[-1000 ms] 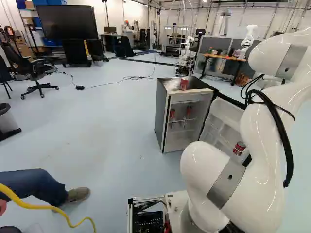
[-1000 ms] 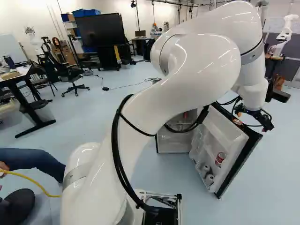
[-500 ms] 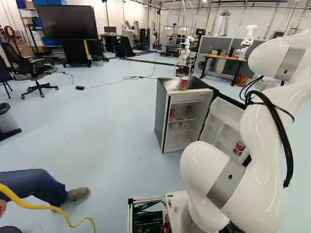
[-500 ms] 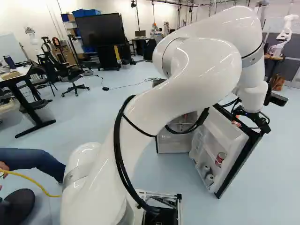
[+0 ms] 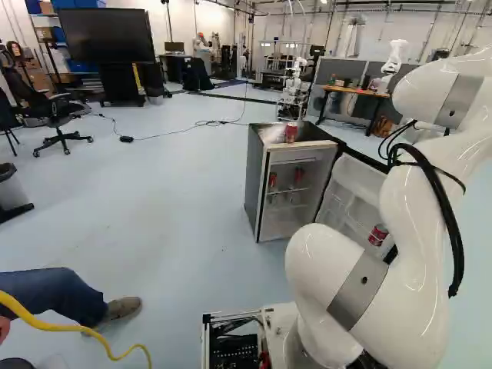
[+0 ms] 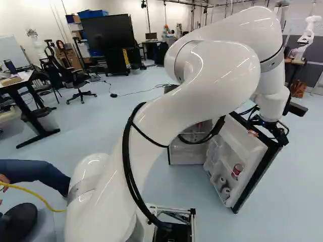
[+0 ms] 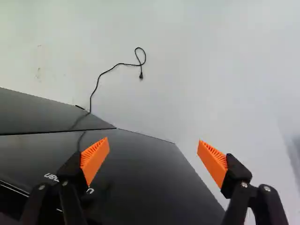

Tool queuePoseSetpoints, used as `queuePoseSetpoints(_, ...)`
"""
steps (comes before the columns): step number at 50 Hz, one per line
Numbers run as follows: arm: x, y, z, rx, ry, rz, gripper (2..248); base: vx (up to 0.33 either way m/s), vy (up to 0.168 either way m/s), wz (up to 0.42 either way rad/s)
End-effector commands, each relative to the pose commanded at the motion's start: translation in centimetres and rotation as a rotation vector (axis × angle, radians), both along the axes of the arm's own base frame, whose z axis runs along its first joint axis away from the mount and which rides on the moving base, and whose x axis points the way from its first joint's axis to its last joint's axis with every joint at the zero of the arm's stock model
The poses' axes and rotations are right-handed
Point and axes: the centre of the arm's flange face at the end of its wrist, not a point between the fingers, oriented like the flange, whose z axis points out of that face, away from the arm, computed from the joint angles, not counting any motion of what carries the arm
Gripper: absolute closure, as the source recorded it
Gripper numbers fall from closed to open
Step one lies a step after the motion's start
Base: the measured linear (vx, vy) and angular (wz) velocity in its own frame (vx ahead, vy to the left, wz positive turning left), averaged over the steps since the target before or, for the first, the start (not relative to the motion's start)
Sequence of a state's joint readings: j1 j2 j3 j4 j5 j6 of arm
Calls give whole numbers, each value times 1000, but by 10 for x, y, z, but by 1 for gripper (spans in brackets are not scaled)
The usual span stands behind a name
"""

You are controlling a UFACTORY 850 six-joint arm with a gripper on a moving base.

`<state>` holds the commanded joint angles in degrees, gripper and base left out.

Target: Grab a drink from the fridge

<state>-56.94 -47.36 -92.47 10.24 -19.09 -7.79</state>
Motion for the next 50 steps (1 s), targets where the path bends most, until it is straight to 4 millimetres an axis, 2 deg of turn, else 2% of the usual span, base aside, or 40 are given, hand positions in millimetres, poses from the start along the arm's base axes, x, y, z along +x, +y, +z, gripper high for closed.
queuePoseSetpoints(21, -5, 21, -1, 76, 40, 17, 3, 0, 0, 0)
queuePoseSetpoints(50, -12, 70, 0, 166, 93, 54, 3, 0, 0, 0)
